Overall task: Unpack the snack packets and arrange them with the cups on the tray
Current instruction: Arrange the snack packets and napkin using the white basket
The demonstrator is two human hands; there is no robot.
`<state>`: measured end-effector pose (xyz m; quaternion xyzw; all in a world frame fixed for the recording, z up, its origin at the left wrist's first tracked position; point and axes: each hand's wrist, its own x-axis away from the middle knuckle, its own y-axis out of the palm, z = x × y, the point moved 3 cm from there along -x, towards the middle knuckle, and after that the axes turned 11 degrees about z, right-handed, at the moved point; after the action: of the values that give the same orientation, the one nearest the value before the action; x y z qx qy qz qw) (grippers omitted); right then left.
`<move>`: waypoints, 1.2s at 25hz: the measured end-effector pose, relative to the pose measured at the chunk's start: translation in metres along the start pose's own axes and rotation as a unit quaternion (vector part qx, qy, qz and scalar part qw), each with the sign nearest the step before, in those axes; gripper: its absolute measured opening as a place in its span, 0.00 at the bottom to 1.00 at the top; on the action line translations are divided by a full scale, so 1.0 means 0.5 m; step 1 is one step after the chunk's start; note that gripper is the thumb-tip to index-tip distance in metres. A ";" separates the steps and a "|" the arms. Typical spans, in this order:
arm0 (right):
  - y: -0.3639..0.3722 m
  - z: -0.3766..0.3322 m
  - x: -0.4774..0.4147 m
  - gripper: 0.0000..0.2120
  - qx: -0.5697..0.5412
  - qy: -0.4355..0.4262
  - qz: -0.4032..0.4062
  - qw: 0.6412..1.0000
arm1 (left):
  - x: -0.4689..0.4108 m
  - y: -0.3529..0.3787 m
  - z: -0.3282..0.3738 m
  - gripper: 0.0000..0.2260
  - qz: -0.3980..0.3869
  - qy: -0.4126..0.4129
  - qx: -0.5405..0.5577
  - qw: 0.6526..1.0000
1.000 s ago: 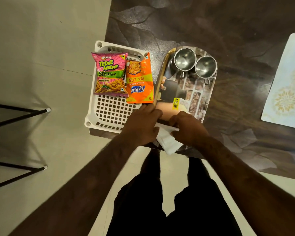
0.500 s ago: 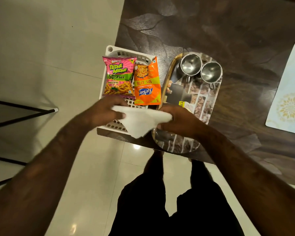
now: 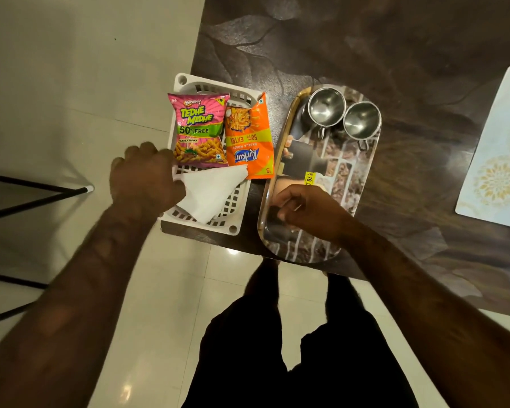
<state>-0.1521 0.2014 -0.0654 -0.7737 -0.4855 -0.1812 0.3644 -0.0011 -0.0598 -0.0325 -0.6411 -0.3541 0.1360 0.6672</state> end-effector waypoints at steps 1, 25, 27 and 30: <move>-0.015 0.008 0.001 0.15 -0.005 0.009 0.021 1.000 | 0.007 -0.018 0.023 0.15 0.063 -0.005 0.045 0.997; -0.245 0.033 -0.107 0.34 0.103 0.058 0.352 0.928 | -0.196 -0.006 0.471 0.37 0.032 0.165 0.215 0.962; -0.242 0.030 -0.103 0.34 0.113 0.065 0.354 0.926 | -0.192 -0.007 0.470 0.37 0.033 0.159 0.210 0.964; -0.242 0.030 -0.098 0.35 0.119 0.073 0.351 0.926 | -0.183 -0.005 0.466 0.36 0.030 0.151 0.213 0.965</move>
<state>-0.2828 0.2142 -0.0595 -0.8302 -0.1728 -0.0380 0.5287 -0.2178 0.0587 -0.0746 -0.5079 -0.1926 0.1302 0.8294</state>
